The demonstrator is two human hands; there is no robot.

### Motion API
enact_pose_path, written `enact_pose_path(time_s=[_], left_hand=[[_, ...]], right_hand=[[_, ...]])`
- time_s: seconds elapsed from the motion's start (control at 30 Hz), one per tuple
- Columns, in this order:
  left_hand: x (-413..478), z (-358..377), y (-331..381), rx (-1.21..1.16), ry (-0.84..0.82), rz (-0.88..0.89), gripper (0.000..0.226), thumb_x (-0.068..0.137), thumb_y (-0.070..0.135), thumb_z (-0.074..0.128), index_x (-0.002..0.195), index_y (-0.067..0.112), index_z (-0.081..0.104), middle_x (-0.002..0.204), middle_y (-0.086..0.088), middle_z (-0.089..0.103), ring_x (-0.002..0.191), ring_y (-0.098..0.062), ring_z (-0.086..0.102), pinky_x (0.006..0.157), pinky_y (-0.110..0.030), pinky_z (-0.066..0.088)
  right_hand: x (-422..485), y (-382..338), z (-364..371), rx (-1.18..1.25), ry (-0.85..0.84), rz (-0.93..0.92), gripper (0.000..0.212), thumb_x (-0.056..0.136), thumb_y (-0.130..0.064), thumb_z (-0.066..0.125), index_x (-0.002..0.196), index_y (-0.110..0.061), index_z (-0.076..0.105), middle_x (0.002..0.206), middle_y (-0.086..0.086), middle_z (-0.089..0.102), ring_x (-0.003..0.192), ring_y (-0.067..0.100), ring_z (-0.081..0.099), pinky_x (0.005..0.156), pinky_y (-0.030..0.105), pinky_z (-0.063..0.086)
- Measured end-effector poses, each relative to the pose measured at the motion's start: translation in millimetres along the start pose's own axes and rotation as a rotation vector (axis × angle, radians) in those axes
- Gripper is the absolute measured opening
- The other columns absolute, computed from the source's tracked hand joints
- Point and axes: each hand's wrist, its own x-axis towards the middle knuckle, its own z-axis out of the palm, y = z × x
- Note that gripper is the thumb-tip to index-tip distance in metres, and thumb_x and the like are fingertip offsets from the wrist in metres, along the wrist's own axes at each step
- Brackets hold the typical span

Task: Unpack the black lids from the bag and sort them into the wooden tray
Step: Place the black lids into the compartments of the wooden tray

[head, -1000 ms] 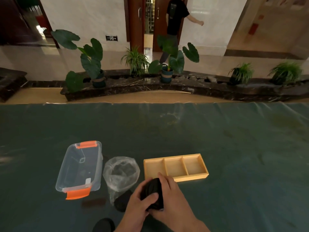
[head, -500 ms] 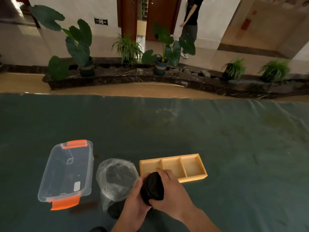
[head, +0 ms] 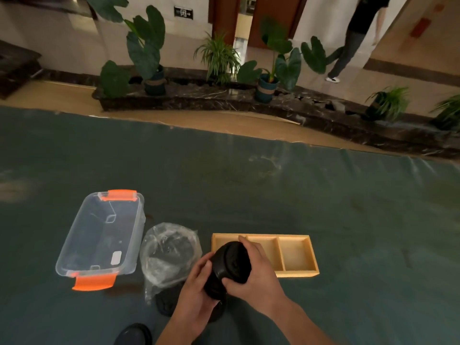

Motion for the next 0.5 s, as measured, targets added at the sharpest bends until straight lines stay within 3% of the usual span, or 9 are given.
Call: enact_pose_path(time_s=[0.2, 0.37, 0.5], left_hand=[[-1.5, -11.1, -7.8, 0.042, 0.146, 0.066, 0.045, 0.079, 0.005, 0.069, 0.124, 0.01, 0.067, 0.122, -0.02, 0.072, 0.106, -0.038, 0.071, 0.091, -0.052, 0.057], [-14.0, -41.2, -11.7, 0.086, 0.129, 0.074, 0.047, 0.074, 0.0, 0.067, 0.12, 0.006, 0.068, 0.122, -0.024, 0.07, 0.098, -0.034, 0.073, 0.075, -0.041, 0.064], [-23.7, -56.5, -16.4, 0.181, 0.064, 0.095, 0.056, 0.061, 0.002, 0.075, 0.117, 0.002, 0.066, 0.124, -0.03, 0.065, 0.084, -0.019, 0.077, 0.066, -0.025, 0.061]], right_hand=[[38.8, 17.7, -9.3, -0.097, 0.155, 0.039, 0.104, 0.075, -0.046, 0.085, 0.159, -0.023, 0.029, 0.146, -0.006, 0.04, 0.132, 0.009, 0.042, 0.114, 0.021, 0.034], [65.6, 37.3, 10.0, -0.37, -0.009, 0.039, 0.106, 0.08, -0.057, 0.076, 0.162, -0.022, 0.019, 0.154, 0.003, 0.035, 0.142, 0.023, 0.039, 0.122, 0.035, 0.035], [70.1, 49.8, 33.2, -0.543, -0.113, -0.004, 0.106, 0.081, -0.061, 0.071, 0.162, -0.021, 0.016, 0.156, 0.007, 0.035, 0.143, 0.028, 0.036, 0.123, 0.043, 0.029]])
